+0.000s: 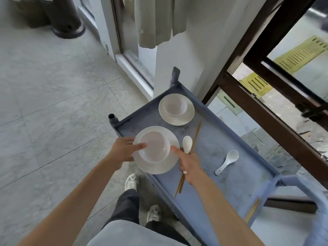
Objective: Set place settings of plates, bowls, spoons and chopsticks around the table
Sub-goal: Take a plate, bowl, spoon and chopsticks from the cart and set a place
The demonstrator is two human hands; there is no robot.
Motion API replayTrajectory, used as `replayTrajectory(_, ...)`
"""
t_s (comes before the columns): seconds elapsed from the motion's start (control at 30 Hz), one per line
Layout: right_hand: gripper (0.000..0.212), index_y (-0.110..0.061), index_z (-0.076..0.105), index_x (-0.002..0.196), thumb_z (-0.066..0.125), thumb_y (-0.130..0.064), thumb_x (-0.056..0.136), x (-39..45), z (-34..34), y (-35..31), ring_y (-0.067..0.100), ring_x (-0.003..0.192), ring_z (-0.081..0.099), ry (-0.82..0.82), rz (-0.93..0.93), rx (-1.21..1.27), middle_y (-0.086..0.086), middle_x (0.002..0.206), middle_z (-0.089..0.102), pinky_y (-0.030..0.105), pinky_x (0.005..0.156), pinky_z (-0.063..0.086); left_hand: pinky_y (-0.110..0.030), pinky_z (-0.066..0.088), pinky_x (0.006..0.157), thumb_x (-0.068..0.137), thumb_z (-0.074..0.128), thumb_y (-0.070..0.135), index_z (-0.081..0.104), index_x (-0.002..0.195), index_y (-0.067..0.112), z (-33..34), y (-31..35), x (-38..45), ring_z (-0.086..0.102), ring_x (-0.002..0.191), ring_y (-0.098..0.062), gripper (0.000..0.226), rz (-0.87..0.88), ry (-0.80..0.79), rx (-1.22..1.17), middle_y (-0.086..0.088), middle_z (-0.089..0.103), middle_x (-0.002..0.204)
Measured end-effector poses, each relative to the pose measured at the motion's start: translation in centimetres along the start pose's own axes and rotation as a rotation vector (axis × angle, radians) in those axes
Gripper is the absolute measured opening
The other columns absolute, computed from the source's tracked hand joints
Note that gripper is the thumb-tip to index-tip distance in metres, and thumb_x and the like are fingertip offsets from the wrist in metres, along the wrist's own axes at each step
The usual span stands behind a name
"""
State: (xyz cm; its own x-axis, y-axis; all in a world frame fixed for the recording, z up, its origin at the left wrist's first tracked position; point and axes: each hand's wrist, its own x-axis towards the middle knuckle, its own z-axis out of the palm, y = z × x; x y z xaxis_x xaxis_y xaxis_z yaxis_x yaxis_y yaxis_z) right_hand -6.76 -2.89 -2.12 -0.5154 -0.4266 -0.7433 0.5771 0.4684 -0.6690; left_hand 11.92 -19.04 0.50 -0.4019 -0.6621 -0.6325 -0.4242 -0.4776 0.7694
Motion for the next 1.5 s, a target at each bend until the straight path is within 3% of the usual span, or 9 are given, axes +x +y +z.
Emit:
replayTrajectory(0.13, 0.04, -0.016, 0.07, 0.094, 0.093, -0.037, 0.07, -2.1, 0.2, -1.7, 0.009, 0.043, 0.022, -0.095, -0.074, -0.054, -0.008, 0.051, 0.036, 0.023, 0.035, 0.024, -0.029, 0.062, 0.061, 0.076, 0.091, 0.025, 0.078, 0.106, 0.011, -1.2, 0.3, -3.2, 0.078, 0.091, -0.029, 0.036, 0.012, 0.017, -0.101, -0.015, 0.08, 0.103)
replayTrajectory(0.3, 0.044, -0.027, 0.061, 0.064, 0.098, -0.05, 0.058, -4.0, 3.9, -4.0, 0.011, 0.044, 0.019, -0.222, -0.154, -0.106, -0.005, 0.053, 0.034, 0.023, 0.036, 0.022, -0.042, 0.063, 0.081, 0.077, 0.09, 0.022, 0.074, 0.114, 0.012, -4.1, 1.3, -6.2, 0.077, 0.099, -0.033, 0.041, 0.088, 0.097, -0.195, -0.016, 0.08, 0.104)
replayTrajectory(0.57, 0.045, -0.025, 0.057, 0.055, 0.095, -0.047, 0.064, -5.4, 14.1, -5.3, 0.009, 0.037, 0.021, -0.354, -0.219, -0.363, -0.008, 0.045, 0.038, 0.022, 0.035, 0.023, -0.044, 0.062, 0.086, 0.076, 0.09, 0.029, 0.072, 0.117, 0.013, -13.0, 0.3, -8.5, 0.079, 0.095, -0.028, 0.048, 0.13, 0.257, -0.31, -0.012, 0.08, 0.104)
replayTrajectory(0.67, 0.032, -0.017, 0.07, 0.073, 0.093, -0.038, 0.071, -6.2, 19.1, -5.8, 0.001, 0.031, 0.04, -0.445, -0.254, -0.394, -0.013, 0.043, 0.051, 0.015, 0.034, 0.032, -0.044, 0.062, 0.087, 0.079, 0.087, 0.03, 0.075, 0.115, 0.016, -17.2, -0.5, -9.0, 0.079, 0.096, -0.029, 0.04, 0.137, 0.295, -0.369, -0.01, 0.081, 0.103)
replayTrajectory(0.73, 0.031, -0.015, 0.068, 0.075, 0.093, -0.033, 0.072, -6.5, 22.9, -6.0, 0.0, 0.031, 0.046, -0.487, -0.271, -0.417, -0.013, 0.043, 0.054, 0.012, 0.034, 0.035, -0.044, 0.062, 0.088, 0.081, 0.085, 0.03, 0.077, 0.111, 0.019, -20.3, -1.2, -9.3, 0.078, 0.096, -0.03, 0.033, 0.142, 0.319, -0.405, -0.008, 0.081, 0.102)
replayTrajectory(0.87, 0.042, -0.021, 0.057, 0.068, 0.094, -0.041, 0.07, -7.0, 31.5, -6.6, 0.003, 0.032, 0.032, -0.565, -0.286, -0.518, -0.015, 0.043, 0.04, 0.017, 0.036, 0.028, -0.045, 0.061, 0.094, 0.08, 0.086, 0.03, 0.072, 0.122, 0.017, -27.3, -1.9, -9.1, 0.078, 0.098, -0.029, 0.046, 0.155, 0.393, -0.479, -0.009, 0.081, 0.107)
replayTrajectory(1.0, 0.036, -0.022, 0.064, 0.077, 0.092, -0.044, 0.071, -8.5, 41.2, -7.8, 0.001, 0.03, 0.039, -0.641, -0.338, -0.589, -0.017, 0.041, 0.046, 0.017, 0.038, 0.031, -0.034, 0.063, 0.08, 0.08, 0.086, 0.032, 0.075, 0.118, 0.017, -35.0, -0.8, -9.2, 0.079, 0.095, -0.028, 0.042, 0.196, 0.483, -0.524, -0.011, 0.08, 0.107)
replayTrajectory(1.33, 0.034, -0.015, 0.075, 0.089, 0.091, -0.04, 0.073, -11.9, 63.8, -10.4, 0.004, 0.034, 0.034, -0.883, -0.401, -0.626, -0.014, 0.044, 0.043, 0.018, 0.039, 0.028, -0.029, 0.062, 0.068, 0.072, 0.09, 0.038, 0.08, 0.108, 0.02, -53.2, 2.0, -8.9, 0.078, 0.083, -0.027, 0.042, 0.266, 0.733, -0.642, -0.011, 0.081, 0.104)
replayTrajectory(1.5, 0.025, -0.018, 0.074, 0.076, 0.092, -0.035, 0.073, -10.8, 76.8, -11.2, 0.007, 0.038, 0.027, -1.008, -0.421, -0.622, -0.013, 0.044, 0.04, 0.02, 0.038, 0.026, -0.032, 0.063, 0.071, 0.056, 0.094, 0.048, 0.083, 0.101, 0.025, -63.1, 3.8, -6.2, 0.078, 0.083, -0.029, 0.052, 0.294, 0.86, -0.656, -0.009, 0.081, 0.101)
